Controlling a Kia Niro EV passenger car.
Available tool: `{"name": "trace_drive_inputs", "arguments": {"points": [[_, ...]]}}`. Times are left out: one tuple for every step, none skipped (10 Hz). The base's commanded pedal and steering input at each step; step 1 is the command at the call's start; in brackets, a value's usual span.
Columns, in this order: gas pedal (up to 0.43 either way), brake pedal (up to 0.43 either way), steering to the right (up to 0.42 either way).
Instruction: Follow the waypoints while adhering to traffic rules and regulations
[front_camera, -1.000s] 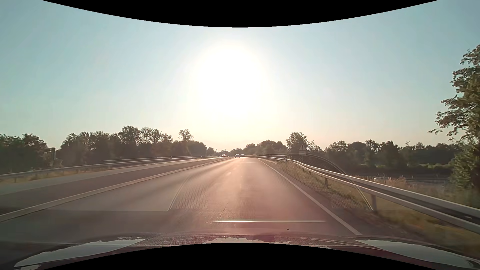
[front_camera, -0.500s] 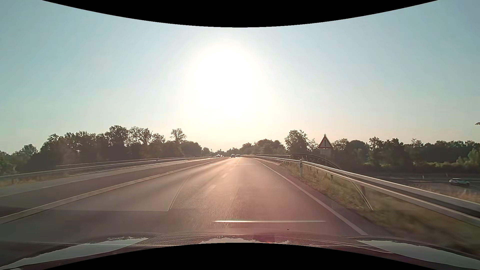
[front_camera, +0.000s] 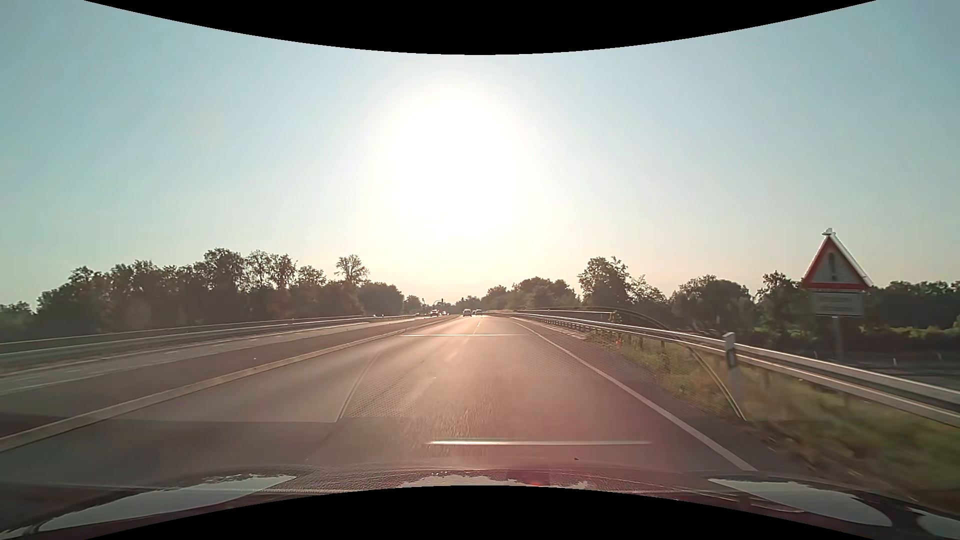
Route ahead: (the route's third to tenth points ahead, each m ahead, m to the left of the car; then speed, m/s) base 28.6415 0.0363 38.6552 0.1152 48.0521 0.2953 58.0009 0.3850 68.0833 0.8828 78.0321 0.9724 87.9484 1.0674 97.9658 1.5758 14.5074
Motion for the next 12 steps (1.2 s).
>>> {"name": "trace_drive_inputs", "arguments": {"points": [[0.319, 0.000, -0.012], [0.319, 0.000, -0.013], [0.311, 0.000, -0.015], [0.299, 0.000, -0.015], [0.299, 0.000, -0.016], [0.280, 0.000, -0.016], [0.280, 0.000, -0.016], [0.268, 0.000, -0.015], [0.268, 0.000, -0.016], [0.260, 0.000, -0.014], [0.248, 0.000, -0.011], [0.220, 0.000, -0.010]]}}
